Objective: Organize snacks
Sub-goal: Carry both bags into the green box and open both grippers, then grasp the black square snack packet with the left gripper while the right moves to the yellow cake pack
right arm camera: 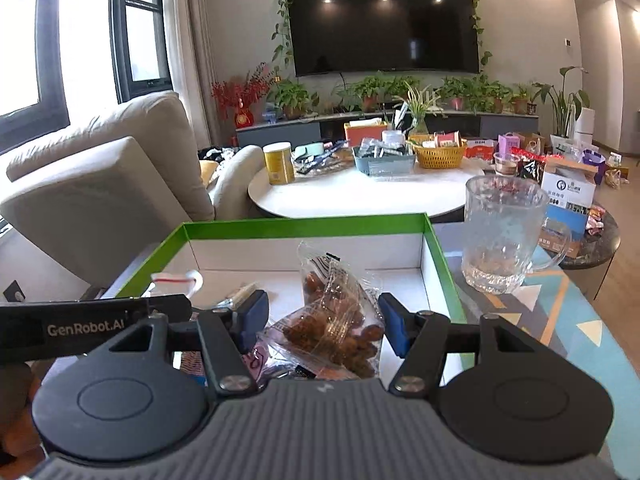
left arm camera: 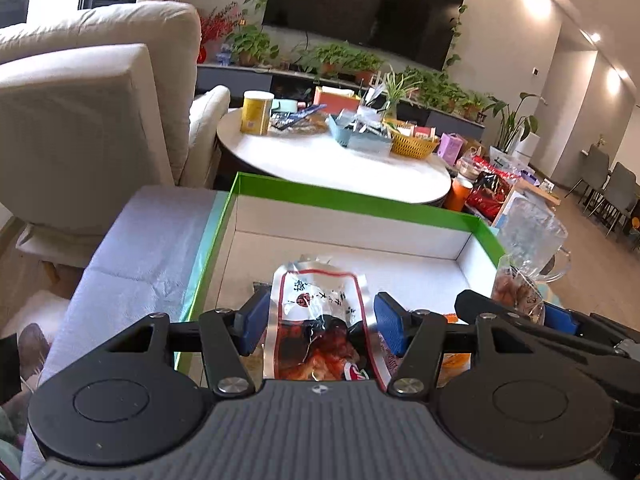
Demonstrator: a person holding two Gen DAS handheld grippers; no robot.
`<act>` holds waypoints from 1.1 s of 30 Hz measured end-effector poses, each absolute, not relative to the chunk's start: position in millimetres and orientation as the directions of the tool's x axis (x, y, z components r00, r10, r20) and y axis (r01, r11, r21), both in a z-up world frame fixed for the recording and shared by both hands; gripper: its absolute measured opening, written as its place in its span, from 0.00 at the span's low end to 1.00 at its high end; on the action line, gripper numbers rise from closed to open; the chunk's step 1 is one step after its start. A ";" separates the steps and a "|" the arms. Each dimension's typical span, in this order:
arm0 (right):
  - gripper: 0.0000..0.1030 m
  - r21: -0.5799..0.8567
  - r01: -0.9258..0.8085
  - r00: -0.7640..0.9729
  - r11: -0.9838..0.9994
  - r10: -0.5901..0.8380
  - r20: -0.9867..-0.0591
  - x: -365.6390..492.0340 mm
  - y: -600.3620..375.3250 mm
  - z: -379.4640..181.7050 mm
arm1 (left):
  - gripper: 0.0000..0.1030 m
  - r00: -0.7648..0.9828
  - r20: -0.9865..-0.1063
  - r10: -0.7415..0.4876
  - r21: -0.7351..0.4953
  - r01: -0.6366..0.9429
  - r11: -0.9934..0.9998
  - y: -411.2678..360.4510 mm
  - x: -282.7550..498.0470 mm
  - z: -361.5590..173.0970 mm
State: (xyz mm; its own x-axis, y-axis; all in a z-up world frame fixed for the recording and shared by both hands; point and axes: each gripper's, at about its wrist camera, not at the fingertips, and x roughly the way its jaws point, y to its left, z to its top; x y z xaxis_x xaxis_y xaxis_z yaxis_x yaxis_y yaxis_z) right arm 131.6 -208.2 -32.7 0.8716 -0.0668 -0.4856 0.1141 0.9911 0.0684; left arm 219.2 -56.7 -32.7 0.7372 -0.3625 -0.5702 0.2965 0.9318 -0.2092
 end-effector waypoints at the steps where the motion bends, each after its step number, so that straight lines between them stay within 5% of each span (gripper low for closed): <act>1: 0.43 0.069 0.117 0.869 0.991 -0.069 -0.491 133.9 -208.1 -34.4 | 0.53 0.735 -0.576 -0.359 -0.206 0.295 0.933 -57.4 219.7 -34.9; 11: 0.43 0.052 0.151 0.813 0.987 -0.094 -0.574 130.1 -203.6 -46.3 | 0.55 0.707 -0.602 -0.371 -0.203 0.314 0.927 -51.9 209.0 -41.9; 23: 0.44 0.064 0.133 0.851 0.989 -0.081 -0.519 90.8 -200.9 -25.1 | 0.55 0.768 -0.535 -0.353 -0.259 0.249 0.933 2.0 169.3 -13.0; 33: 0.44 0.066 0.120 0.851 0.991 -0.068 -0.521 61.5 -197.3 -21.3 | 0.55 0.746 -0.606 -0.276 -0.263 0.139 0.955 50.8 145.6 -33.7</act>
State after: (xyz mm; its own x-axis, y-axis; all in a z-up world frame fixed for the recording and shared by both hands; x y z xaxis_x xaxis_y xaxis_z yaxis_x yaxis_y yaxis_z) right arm 61.5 -197.3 -21.3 0.8507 -0.0683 -0.5212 0.1199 0.9906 0.0658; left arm 145.6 50.8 -33.7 0.7459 -0.2760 -0.6062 0.1393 0.9546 -0.2632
